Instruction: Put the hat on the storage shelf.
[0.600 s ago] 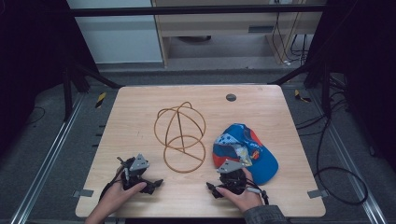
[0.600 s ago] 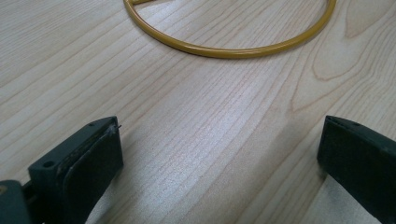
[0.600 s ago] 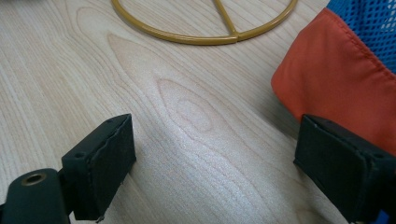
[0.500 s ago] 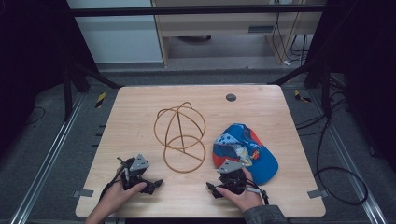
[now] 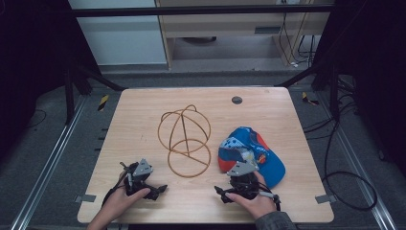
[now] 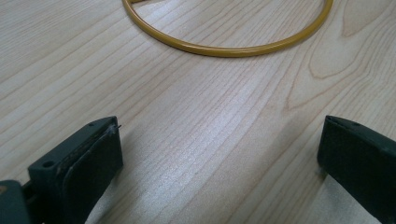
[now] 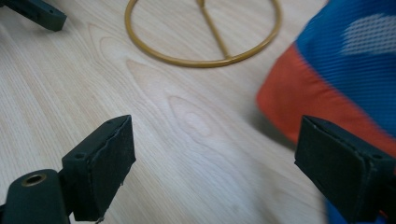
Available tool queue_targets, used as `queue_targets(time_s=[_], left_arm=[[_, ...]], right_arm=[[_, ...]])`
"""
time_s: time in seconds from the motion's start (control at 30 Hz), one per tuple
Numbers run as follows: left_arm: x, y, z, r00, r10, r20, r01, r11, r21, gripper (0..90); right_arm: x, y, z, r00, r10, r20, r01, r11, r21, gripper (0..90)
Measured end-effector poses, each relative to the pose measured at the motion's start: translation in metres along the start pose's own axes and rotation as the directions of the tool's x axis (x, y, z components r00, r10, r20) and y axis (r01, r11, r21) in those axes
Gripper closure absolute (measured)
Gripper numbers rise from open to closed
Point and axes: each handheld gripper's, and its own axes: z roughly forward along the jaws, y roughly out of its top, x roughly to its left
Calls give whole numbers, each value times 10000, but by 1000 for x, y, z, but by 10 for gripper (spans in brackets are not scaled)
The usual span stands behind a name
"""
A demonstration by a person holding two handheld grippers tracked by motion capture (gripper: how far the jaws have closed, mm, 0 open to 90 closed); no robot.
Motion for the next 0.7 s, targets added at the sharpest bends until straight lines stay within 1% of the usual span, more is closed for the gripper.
queue_targets(time_s=[0.03,0.07,0.1,0.13,0.17,0.2,0.3,0.37,0.43,0.53,0.6,0.63,0.7], left_arm=[[0,0,0,10000,1,-1,-1,10000,0,0],[0,0,0,10000,1,-1,-1,10000,0,0],[0,0,0,10000,-4,-8,4,10000,-15,0],[0,0,0,10000,-5,-11,5,10000,1,0],[0,0,0,10000,-5,-11,5,10000,1,0],[-1,0,0,10000,-38,-9,38,10000,-23,0],[-1,0,0,10000,-38,-4,38,10000,-36,0],[-1,0,0,10000,-45,3,45,10000,-45,0],[-1,0,0,10000,-39,7,39,10000,-43,0],[0,0,0,10000,-14,15,14,10000,-21,0],[0,0,0,10000,-9,18,9,10000,-20,0],[0,0,0,10000,-8,19,8,10000,-20,0],[0,0,0,10000,-3,24,3,10000,-22,0]], right_arm=[[-1,2,-4,10000,-32,29,32,10000,-11,123],[-1,2,-4,10000,-32,29,32,10000,-11,123],[-6,5,-15,10000,-30,92,29,10000,85,121],[-9,6,-19,9997,-162,204,158,9997,189,121],[-9,6,-19,9997,-162,204,158,9997,189,121],[-17,7,-27,9981,-317,535,299,9990,343,123],[-28,7,-37,9968,-260,757,229,9988,425,132],[-36,7,-43,9961,-166,861,113,9980,616,150],[-44,6,-48,9948,-104,1014,19,9965,834,148],[-55,6,-55,9931,86,1166,-196,9954,933,141],[-63,4,-59,9930,445,1090,-562,9927,1068,129],[-67,3,-60,9927,550,1070,-676,9908,1173,128],[-74,2,-62,9917,555,1163,-715,9879,1378,125]])
